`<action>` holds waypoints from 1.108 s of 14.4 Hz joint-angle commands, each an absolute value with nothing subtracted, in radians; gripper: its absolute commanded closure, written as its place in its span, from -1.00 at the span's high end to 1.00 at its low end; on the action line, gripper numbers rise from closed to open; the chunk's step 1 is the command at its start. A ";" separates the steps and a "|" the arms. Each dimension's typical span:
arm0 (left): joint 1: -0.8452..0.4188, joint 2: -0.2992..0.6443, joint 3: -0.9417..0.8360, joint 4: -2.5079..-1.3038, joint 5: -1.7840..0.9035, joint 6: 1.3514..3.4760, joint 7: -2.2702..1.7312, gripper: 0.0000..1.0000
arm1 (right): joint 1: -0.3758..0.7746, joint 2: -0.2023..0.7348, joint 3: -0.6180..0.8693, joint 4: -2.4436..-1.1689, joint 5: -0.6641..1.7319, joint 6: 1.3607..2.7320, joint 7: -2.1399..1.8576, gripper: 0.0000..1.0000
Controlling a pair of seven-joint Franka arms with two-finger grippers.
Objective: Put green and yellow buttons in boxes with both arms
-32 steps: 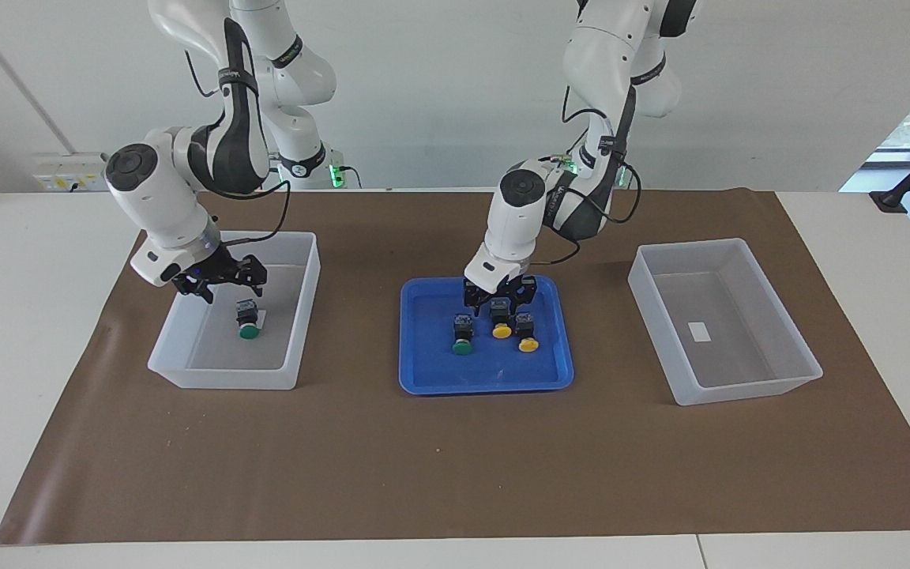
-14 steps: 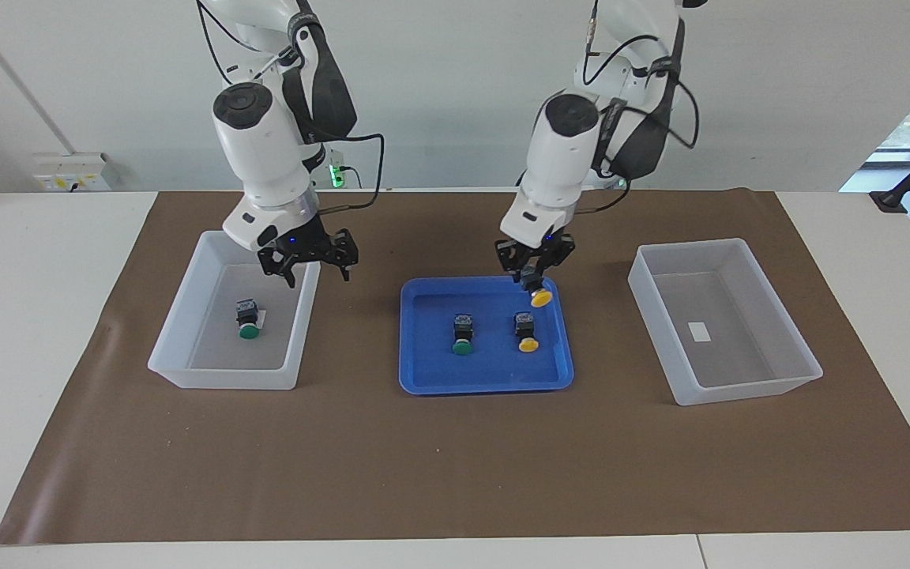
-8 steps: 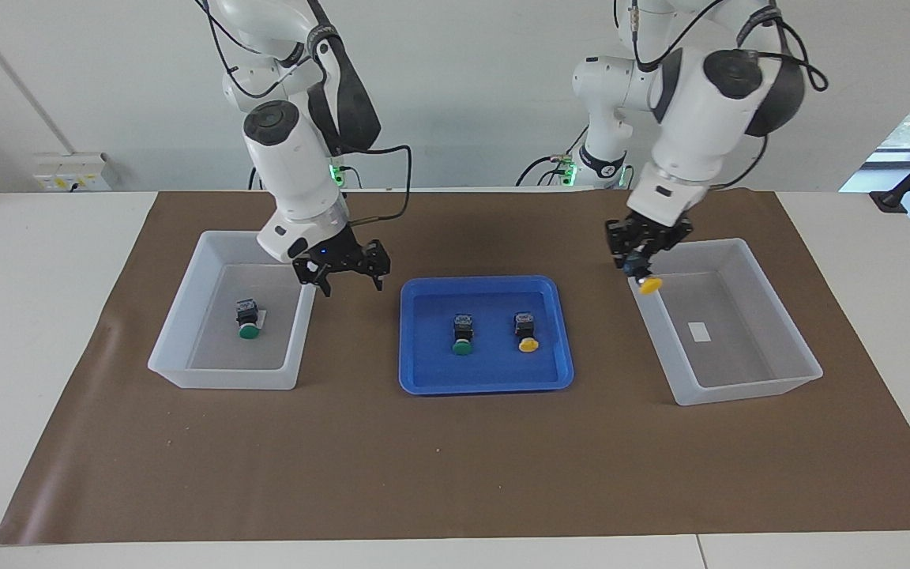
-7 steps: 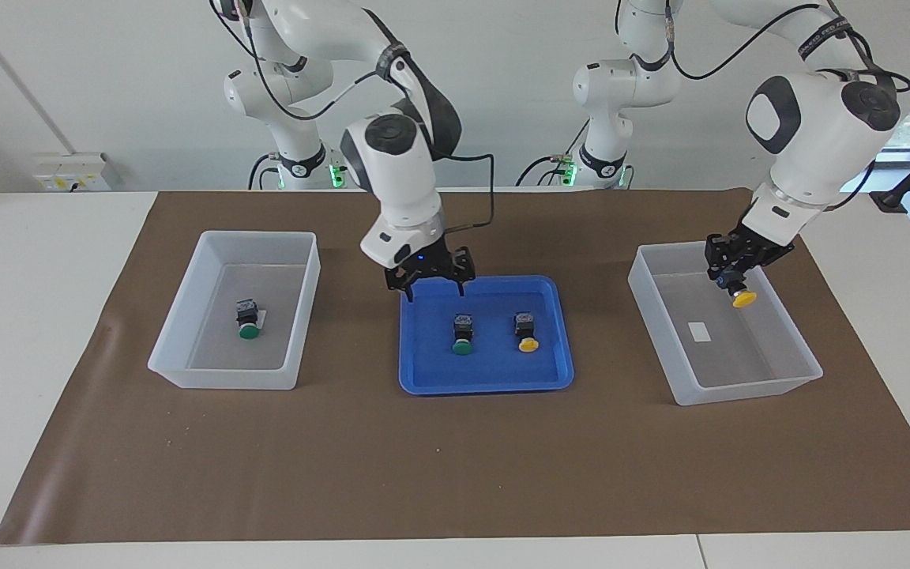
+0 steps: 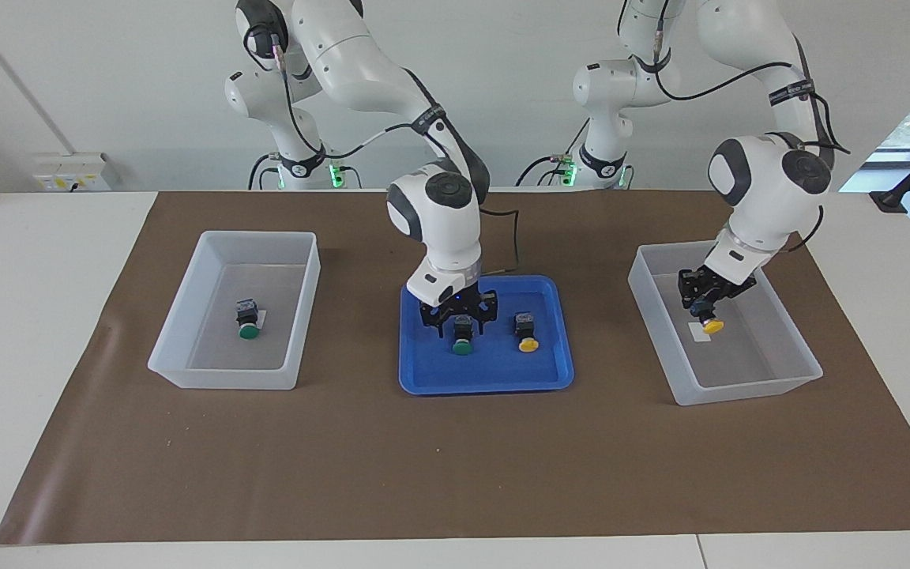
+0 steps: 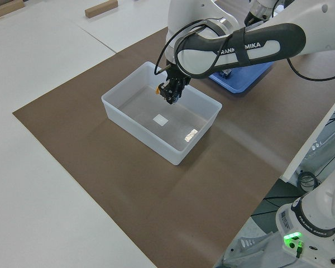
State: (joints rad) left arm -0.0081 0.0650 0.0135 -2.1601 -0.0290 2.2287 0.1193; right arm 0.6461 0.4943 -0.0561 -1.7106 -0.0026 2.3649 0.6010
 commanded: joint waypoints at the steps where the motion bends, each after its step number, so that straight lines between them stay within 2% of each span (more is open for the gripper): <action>1: -0.011 0.055 0.014 -2.229 -0.035 2.301 0.138 -1.00 | 0.637 0.483 -0.049 -1.749 -0.021 2.422 0.633 0.47; 4: -0.012 0.083 0.014 -2.281 -0.035 2.376 0.141 -1.00 | 0.649 0.480 -0.046 -1.795 -0.021 2.460 0.637 0.44; 8: -0.012 0.101 0.014 -2.289 -0.035 2.395 0.141 -1.00 | 0.652 0.476 -0.045 -1.813 -0.021 2.457 0.632 0.39; 10: -0.012 0.106 0.014 -2.289 -0.035 2.396 0.141 -1.00 | 0.655 0.474 -0.043 -1.813 -0.021 2.456 0.630 0.16; 11: -0.012 0.106 0.014 -2.289 -0.035 2.396 0.141 -0.92 | 0.655 0.474 -0.043 -1.813 -0.021 2.454 0.630 -0.06; 12: -0.011 0.106 0.014 -2.287 -0.035 2.393 0.143 0.13 | 0.655 0.474 -0.041 -1.812 -0.021 2.448 0.632 -0.37; 13: -0.011 0.107 0.015 -2.284 -0.035 2.390 0.153 0.99 | 0.655 0.474 -0.035 -1.807 -0.015 2.441 0.632 -0.76; 14: -0.005 0.107 0.014 -2.277 -0.035 2.382 0.172 1.00 | 0.652 0.474 -0.034 -1.795 -0.014 2.415 0.632 -1.00; 16: 0.000 0.104 0.014 -2.254 -0.035 2.353 0.192 1.00 | 0.644 0.474 -0.034 -1.699 -0.014 2.270 0.634 -1.00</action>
State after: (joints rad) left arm -0.0070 0.1085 0.0129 -2.2693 -0.0289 2.3663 0.1552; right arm 0.6604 0.4911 -0.0470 -1.7661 -0.0026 2.3870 0.6040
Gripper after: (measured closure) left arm 0.251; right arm 0.595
